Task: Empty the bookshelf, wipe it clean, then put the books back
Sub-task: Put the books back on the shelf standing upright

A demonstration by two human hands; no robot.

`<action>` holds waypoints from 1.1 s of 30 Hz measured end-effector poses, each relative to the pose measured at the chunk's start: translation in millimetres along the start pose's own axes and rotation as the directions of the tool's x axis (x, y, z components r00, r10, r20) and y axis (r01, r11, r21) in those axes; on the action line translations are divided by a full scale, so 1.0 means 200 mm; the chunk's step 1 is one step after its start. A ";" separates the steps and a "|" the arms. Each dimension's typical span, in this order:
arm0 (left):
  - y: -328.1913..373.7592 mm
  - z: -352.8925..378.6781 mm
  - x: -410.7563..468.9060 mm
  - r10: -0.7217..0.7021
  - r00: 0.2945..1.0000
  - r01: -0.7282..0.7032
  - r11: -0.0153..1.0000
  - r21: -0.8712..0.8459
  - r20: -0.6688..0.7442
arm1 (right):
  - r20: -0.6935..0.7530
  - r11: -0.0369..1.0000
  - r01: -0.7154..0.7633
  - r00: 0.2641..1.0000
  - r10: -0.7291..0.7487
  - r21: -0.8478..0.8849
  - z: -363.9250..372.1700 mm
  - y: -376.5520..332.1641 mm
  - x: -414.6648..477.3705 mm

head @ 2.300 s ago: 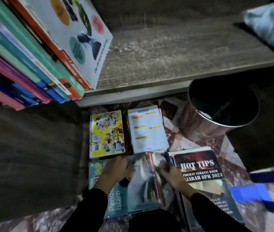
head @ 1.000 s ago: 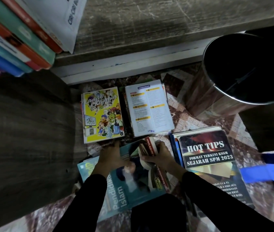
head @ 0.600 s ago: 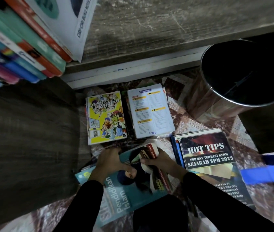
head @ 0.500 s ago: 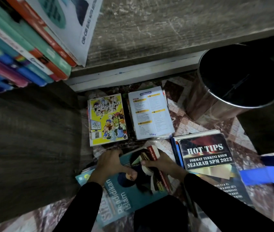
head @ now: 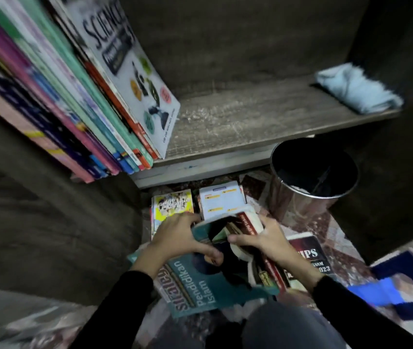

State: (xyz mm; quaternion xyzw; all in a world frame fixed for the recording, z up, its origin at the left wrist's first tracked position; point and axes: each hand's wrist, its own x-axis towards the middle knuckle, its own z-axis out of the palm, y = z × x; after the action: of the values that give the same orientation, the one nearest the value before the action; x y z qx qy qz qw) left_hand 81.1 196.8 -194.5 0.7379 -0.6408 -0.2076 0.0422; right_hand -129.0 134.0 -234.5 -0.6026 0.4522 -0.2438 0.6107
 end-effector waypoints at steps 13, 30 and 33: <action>0.67 -0.87 -0.26 0.363 0.808 -0.193 0.907 0.374 -0.464 | -0.400 0.872 0.489 0.806 -0.435 0.036 -0.32 -0.85 -0.50; 0.91 -0.49 0.01 0.007 1.000 0.029 -0.300 -0.954 0.028 | -0.637 0.343 0.543 0.707 0.307 0.767 -0.38 -1.06 -0.13; 0.89 -0.47 0.17 -0.138 0.990 0.002 -0.259 -0.966 0.038 | -0.598 0.317 0.507 0.696 0.398 0.801 -0.36 -1.00 0.04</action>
State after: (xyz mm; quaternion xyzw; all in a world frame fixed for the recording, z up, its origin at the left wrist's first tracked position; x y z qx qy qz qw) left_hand -46.1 113.3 -58.6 0.4604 -0.1809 -0.6039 0.6250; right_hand -137.4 59.3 -35.9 0.0036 0.3940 -0.6946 0.6019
